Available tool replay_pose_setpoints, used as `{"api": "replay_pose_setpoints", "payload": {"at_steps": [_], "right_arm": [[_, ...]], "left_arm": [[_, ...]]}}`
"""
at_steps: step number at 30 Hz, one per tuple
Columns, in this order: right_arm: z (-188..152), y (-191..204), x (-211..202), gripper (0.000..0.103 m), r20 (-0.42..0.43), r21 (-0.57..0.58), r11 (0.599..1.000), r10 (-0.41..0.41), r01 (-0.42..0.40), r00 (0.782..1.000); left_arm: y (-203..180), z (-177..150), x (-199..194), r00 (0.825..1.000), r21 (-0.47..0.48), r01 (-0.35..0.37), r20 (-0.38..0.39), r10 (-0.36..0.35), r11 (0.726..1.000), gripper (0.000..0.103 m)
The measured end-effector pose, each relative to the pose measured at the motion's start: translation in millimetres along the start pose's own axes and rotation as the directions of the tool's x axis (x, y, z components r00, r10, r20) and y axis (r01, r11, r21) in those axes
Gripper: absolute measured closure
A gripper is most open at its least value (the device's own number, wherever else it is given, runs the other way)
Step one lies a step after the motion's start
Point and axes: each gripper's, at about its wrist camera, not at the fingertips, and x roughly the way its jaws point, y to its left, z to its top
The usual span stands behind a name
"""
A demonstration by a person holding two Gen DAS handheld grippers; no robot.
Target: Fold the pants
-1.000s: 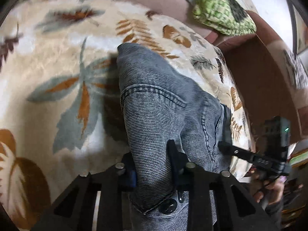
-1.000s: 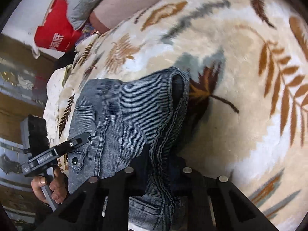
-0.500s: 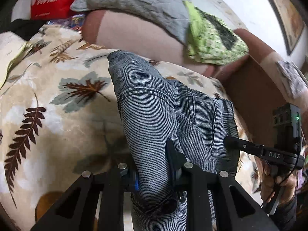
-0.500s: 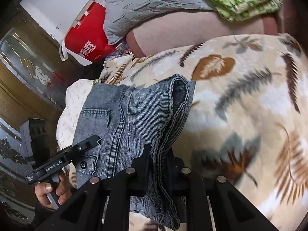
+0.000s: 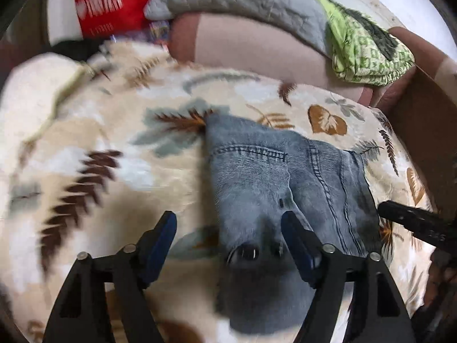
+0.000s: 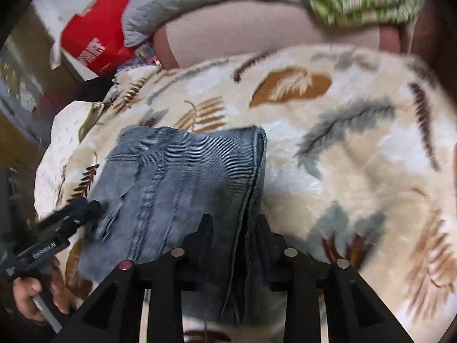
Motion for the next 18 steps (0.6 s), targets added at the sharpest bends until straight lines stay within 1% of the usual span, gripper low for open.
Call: {"api": "replay_pose_setpoints", "payload": {"at_steps": [1, 2, 3, 4, 5, 6, 7, 8, 10, 13, 15, 16, 18], "right_arm": [[-8, 6, -9, 0.057, 0.018, -0.017, 1.0, 0.005, -0.005, 1.0], [-17, 12, -15, 0.041, 0.034, -0.04, 0.999, 0.007, -0.005, 0.999], [-22, 17, -16, 0.038, 0.04, -0.058, 0.998, -0.001, 0.004, 0.999], [-33, 25, -11, 0.037, 0.033, -0.101, 0.994, -0.033, 0.036, 0.999], [-40, 29, -1, 0.037, 0.004, -0.124, 0.99, -0.072, 0.072, 0.997], [-46, 28, 12, 0.037, -0.041, -0.134, 0.986, -0.103, 0.096, 0.994], [-53, 24, 27, 0.037, -0.091, -0.138, 0.984, -0.122, 0.109, 0.988], [-54, 18, 28, 0.035, -0.079, -0.106, 0.99, -0.102, 0.094, 0.992], [-51, 14, 13, 0.035, -0.064, -0.067, 0.992, -0.108, 0.104, 0.992], [-52, 19, -19, 0.035, 0.015, -0.101, 0.987, -0.121, 0.122, 0.993], [-59, 18, -36, 0.03, 0.052, -0.101, 0.987, -0.12, 0.125, 0.991], [-67, 16, -45, 0.025, 0.071, -0.09, 0.988, -0.116, 0.122, 0.991], [-81, 16, -54, 0.023, 0.086, -0.083, 0.989, -0.118, 0.125, 0.989]], "left_arm": [[-2, -3, -6, 1.0, 0.008, -0.013, 0.018, 0.013, 1.0, 0.021], [-6, -11, -11, 0.999, 0.026, -0.038, 0.034, 0.037, 0.999, 0.02], [-10, -12, -9, 0.998, 0.05, -0.06, 0.032, 0.058, 0.997, 0.02], [-16, -19, -4, 0.996, 0.083, -0.089, 0.018, 0.088, 0.993, 0.02], [-20, -26, 7, 0.992, 0.115, -0.122, -0.009, 0.124, 0.986, 0.019], [-22, -33, 17, 0.988, 0.132, -0.148, -0.024, 0.153, 0.98, 0.019], [-23, -35, 20, 0.987, 0.13, -0.156, -0.013, 0.159, 0.979, 0.019], [-22, -34, 18, 0.987, 0.121, -0.158, 0.0, 0.159, 0.98, 0.019], [-20, -29, 7, 0.988, 0.1, -0.155, -0.006, 0.156, 0.983, 0.019], [-24, -30, -12, 0.987, 0.103, -0.159, 0.017, 0.159, 0.982, 0.019], [-27, -36, -24, 0.986, 0.098, -0.165, 0.04, 0.162, 0.981, 0.019], [-27, -38, -28, 0.987, 0.095, -0.161, 0.041, 0.157, 0.982, 0.019], [-30, -45, -36, 0.988, 0.091, -0.154, 0.041, 0.151, 0.984, 0.019]]}}
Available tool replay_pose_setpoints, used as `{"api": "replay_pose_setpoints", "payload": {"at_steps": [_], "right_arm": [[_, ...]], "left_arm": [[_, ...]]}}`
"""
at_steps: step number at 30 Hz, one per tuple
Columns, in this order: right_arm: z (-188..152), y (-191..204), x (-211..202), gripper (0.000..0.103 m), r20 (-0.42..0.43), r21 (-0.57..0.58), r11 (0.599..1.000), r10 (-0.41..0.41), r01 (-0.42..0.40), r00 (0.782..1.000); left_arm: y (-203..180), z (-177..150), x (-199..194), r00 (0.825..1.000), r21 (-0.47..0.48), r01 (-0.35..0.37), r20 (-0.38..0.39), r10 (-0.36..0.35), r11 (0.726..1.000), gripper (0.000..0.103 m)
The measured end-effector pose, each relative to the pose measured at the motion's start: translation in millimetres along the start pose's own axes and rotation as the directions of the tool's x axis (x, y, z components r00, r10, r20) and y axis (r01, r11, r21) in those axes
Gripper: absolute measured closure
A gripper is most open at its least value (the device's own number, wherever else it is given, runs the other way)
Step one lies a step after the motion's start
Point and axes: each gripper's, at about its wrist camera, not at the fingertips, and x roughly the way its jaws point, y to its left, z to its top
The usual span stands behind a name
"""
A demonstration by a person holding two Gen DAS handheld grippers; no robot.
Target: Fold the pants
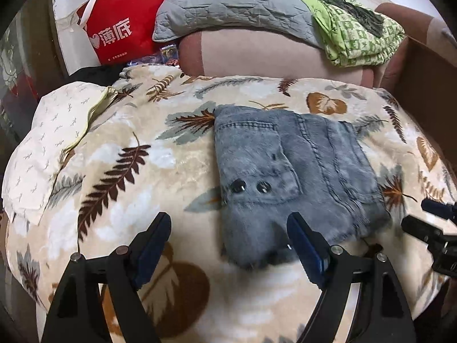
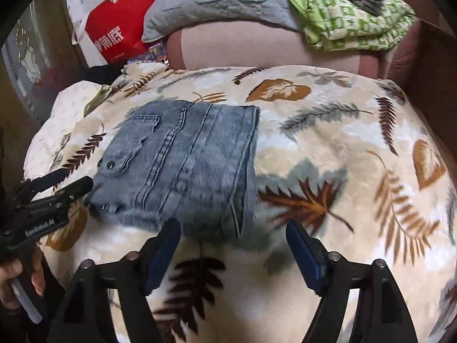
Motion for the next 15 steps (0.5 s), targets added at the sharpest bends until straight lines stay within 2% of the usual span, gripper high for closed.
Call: {"api": "replay_pose_setpoints", "payload": {"at_steps": [3, 5, 6, 11, 15], "right_arm": [[-22, 2, -9, 0.016, 0.0, 0.003, 1.0, -0.016, 0.016, 1.0], [-32, 0, -9, 0.003, 0.0, 0.004, 1.0, -0.019, 0.019, 1.0], [-37, 0, -12, 0.0, 0.003, 0.001, 1.0, -0.021, 0.021, 1.0], [-48, -2, -16, 0.0, 0.041, -0.03, 0.997, -0.068, 0.069, 0.997], [-49, -5, -19, 0.0, 0.055, -0.011, 0.998, -0.066, 0.067, 0.996]], "left_arm": [[-3, -9, -13, 1.0, -0.015, -0.001, 0.008, 0.001, 1.0, 0.019], [-6, -12, -18, 1.0, -0.021, 0.007, 0.01, -0.007, 1.0, 0.019], [-8, -14, -21, 1.0, -0.021, 0.008, 0.01, -0.008, 1.0, 0.019], [-14, -19, -32, 1.0, -0.011, -0.006, 0.023, 0.007, 1.0, 0.019], [-11, -22, -37, 1.0, -0.028, -0.003, 0.022, 0.004, 1.0, 0.019]]}}
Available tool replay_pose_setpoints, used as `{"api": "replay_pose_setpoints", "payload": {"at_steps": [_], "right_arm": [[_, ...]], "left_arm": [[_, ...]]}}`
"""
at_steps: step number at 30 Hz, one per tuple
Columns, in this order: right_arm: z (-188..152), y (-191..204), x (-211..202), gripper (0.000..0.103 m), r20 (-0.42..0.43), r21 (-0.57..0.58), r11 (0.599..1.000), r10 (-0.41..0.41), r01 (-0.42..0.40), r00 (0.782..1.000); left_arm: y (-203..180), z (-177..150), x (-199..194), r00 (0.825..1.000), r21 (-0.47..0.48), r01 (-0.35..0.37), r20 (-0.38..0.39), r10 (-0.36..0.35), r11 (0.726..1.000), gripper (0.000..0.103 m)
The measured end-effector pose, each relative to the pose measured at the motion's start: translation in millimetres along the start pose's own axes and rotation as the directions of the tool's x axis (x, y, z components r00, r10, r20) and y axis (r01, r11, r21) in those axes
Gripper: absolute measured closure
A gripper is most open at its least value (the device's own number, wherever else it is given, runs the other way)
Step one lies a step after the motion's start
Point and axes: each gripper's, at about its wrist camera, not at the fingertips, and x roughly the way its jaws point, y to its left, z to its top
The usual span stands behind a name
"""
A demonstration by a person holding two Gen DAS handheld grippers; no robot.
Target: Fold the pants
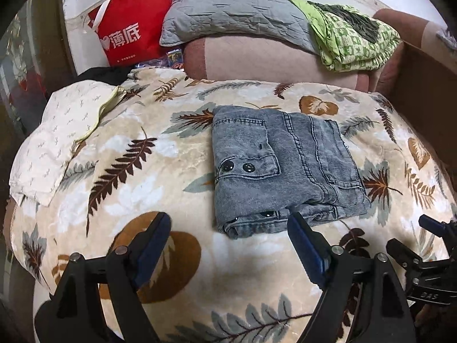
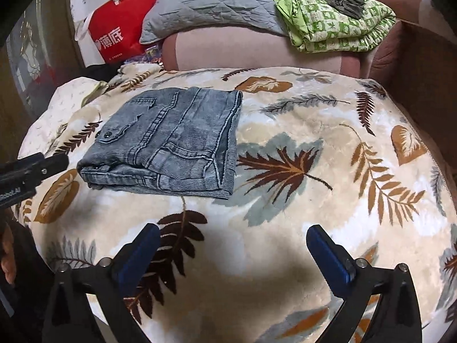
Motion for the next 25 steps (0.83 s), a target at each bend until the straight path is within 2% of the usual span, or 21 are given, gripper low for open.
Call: {"api": "replay_pose_setpoints", "payload": {"at_steps": [7, 10, 15, 18, 22, 25], "right_arm": [[10, 5, -18, 0.0, 0.049, -0.028, 0.999, -0.022, 0.024, 0.999], [16, 4, -26, 0.0, 0.063, -0.037, 0.999, -0.035, 0.038, 0.997], [29, 5, -37, 0.0, 0.073, -0.064, 0.996, -0.058, 0.062, 0.996], [33, 5, -38, 0.0, 0.073, -0.071, 0.995, -0.064, 0.069, 0.995], [33, 8, -38, 0.0, 0.059, -0.074, 0.995, -0.059, 0.064, 0.996], [32, 10, -38, 0.0, 0.058, -0.078, 0.995, -0.064, 0.068, 0.996]], "left_arm": [[-7, 7, -16, 0.998, -0.015, 0.059, 0.031, -0.059, 0.998, 0.018], [-15, 15, -20, 0.995, -0.006, 0.095, 0.039, -0.095, 0.995, 0.01], [-20, 26, -26, 0.991, -0.005, 0.117, 0.066, -0.116, 0.993, 0.008], [-20, 31, -24, 0.991, -0.009, 0.121, 0.058, -0.12, 0.993, 0.002], [-17, 34, -19, 0.989, -0.017, 0.141, 0.043, -0.14, 0.99, 0.0], [-18, 34, -12, 0.992, -0.015, 0.127, 0.022, -0.127, 0.992, 0.0]]}}
